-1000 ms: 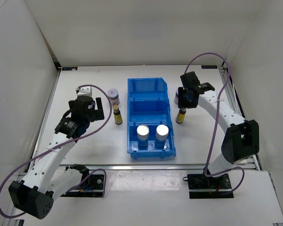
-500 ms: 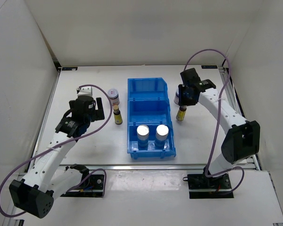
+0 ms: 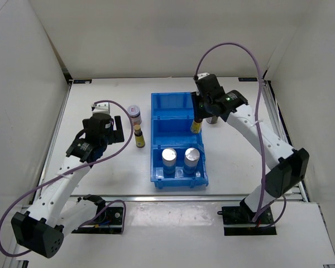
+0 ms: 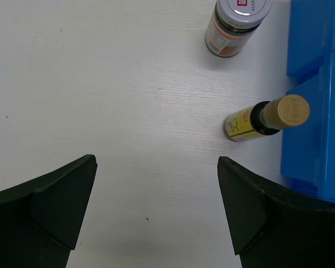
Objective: Organize the condiment bottles
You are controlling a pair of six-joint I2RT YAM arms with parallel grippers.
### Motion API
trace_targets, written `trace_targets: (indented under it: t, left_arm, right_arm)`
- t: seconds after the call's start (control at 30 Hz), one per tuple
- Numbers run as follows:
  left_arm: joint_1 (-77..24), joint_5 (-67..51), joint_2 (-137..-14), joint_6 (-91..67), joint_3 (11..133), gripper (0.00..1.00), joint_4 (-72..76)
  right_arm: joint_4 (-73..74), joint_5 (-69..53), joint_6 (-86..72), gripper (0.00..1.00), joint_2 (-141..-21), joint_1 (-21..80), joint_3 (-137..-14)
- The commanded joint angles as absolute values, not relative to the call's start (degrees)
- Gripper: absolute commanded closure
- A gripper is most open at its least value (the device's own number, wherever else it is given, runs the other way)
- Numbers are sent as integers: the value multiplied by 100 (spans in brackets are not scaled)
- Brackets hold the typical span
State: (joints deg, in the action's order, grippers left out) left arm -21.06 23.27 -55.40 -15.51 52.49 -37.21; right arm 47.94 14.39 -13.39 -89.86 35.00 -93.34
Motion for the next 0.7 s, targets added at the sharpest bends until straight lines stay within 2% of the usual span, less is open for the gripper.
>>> trace_targets:
  t: [0.0,0.43,0.5,0.6,0.67]
  left_arm:
    - [-2065,2250,-5511,-1529,5317,0,-3612]
    - [-2065,2197,-5511,-1529,5317,0,-3612]
    - [-2065,2197,-5511,-1529,5317,0,-3612]
    - [-2065,2197,-5511,-1529,5317,0,-3612]
    - [-2065,2197,-5511,-1529,5317,0,-3612]
  right_arm:
    - [4448,1459,-1274,100,-9342,3551,-9537]
    - [3806,1345,-1441,99,-9844,3551,-8982]
    - [3806,1345,-1441,92,-9896,3551,-8930]
    - [3806,1345,-1441,90,-9958,3603,-8930]
    - [3806,1345,-1494,80,-9958,3604,-8930]
